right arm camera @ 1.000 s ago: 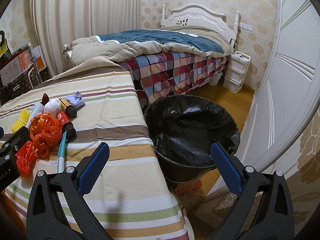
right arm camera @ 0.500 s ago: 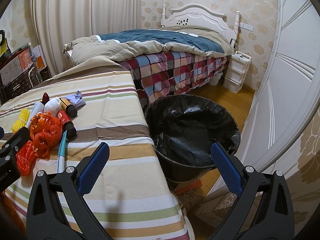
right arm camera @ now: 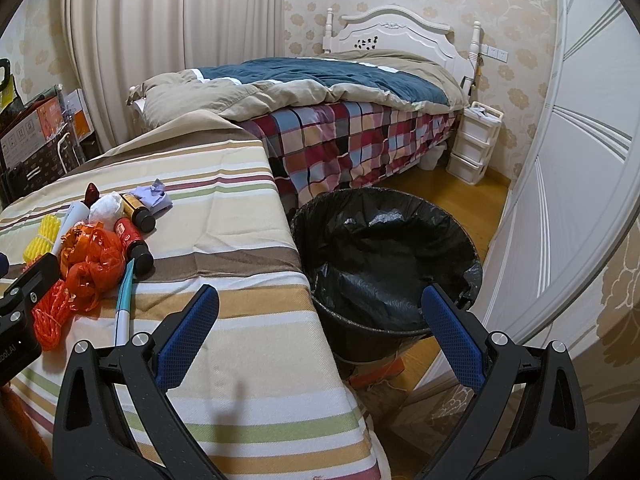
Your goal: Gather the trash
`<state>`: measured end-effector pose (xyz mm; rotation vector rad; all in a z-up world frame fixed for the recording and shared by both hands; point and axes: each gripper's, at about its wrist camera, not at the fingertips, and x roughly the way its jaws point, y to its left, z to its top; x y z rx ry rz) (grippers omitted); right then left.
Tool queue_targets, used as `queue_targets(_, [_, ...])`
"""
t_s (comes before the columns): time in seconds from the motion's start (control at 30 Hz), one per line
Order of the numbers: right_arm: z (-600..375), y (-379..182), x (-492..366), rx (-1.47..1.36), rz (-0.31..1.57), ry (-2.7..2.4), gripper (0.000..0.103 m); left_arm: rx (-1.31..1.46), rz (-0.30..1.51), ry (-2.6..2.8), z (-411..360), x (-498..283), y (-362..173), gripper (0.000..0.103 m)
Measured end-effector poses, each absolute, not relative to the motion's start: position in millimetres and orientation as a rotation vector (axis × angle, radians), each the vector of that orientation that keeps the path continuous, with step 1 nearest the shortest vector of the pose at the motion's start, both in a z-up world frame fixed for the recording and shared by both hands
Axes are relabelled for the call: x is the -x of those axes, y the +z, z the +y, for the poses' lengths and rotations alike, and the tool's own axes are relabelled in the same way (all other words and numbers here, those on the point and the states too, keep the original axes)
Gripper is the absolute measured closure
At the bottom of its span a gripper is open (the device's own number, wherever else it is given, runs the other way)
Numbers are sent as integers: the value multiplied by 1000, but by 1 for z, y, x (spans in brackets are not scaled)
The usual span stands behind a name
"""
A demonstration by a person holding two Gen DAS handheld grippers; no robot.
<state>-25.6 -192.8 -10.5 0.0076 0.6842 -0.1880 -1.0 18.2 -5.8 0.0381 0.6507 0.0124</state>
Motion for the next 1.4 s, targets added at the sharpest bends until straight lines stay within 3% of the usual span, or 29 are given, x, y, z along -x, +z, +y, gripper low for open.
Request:
queue_targets(1.17, [-186, -14, 26, -3, 688, -185, 4, -34, 663, 3, 13, 9, -20, 7])
queue_targets(1.4, [-179, -17, 29, 2, 683, -177, 4, -26, 666, 23, 26, 23, -21, 13])
